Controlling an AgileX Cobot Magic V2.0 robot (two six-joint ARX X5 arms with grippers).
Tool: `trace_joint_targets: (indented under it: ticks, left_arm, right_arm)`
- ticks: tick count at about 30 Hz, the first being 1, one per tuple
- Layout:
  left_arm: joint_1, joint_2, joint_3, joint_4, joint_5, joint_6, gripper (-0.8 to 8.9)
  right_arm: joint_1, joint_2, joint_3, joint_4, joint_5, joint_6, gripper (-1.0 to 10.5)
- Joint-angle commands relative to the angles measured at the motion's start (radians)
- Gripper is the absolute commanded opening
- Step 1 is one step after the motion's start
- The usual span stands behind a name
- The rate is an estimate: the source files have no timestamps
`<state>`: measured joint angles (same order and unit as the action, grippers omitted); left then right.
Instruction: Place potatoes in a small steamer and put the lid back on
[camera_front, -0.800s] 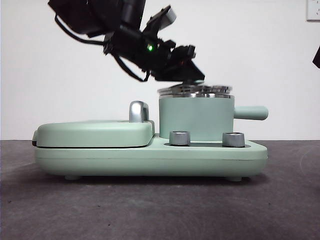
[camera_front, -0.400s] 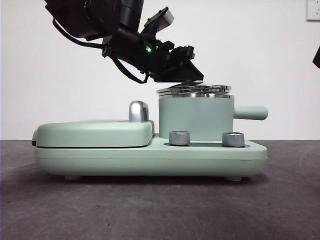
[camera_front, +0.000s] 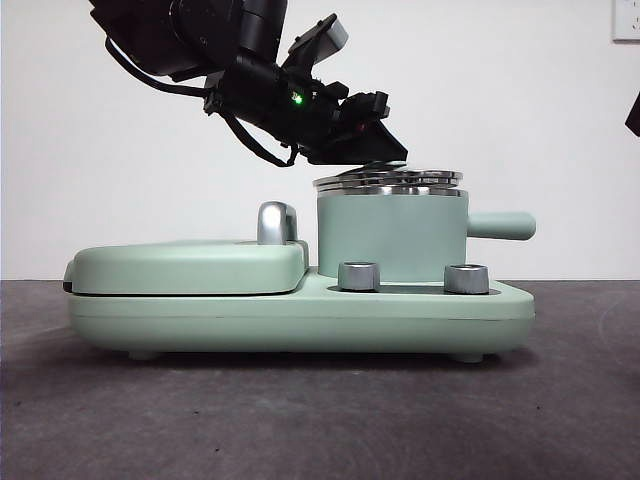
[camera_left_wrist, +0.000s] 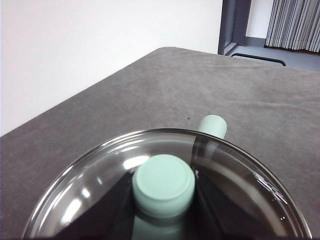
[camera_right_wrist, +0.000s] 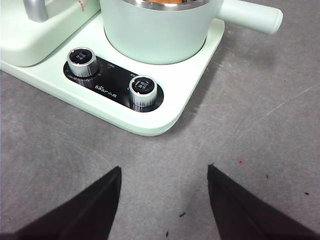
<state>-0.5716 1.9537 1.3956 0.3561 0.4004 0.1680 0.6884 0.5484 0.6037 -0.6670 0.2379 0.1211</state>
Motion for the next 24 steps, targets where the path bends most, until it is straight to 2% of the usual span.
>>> trace_joint_targets:
  ticks: [1, 6, 24]
  left_arm:
    - [-0.007, -0.004, 0.021, 0.033, 0.012, 0.001, 0.14]
    - [-0.013, -0.003, 0.021, 0.035, 0.012, 0.037, 0.14]
    - [-0.013, 0.005, 0.021, 0.042, 0.012, 0.075, 0.14]
  right_arm:
    - [0.01, 0.005, 0.003, 0.007, 0.002, 0.005, 2.7]
    - [0.01, 0.005, 0.003, 0.007, 0.002, 0.002, 2.7]
    - [0.01, 0.005, 0.003, 0.007, 0.002, 0.002, 2.7]
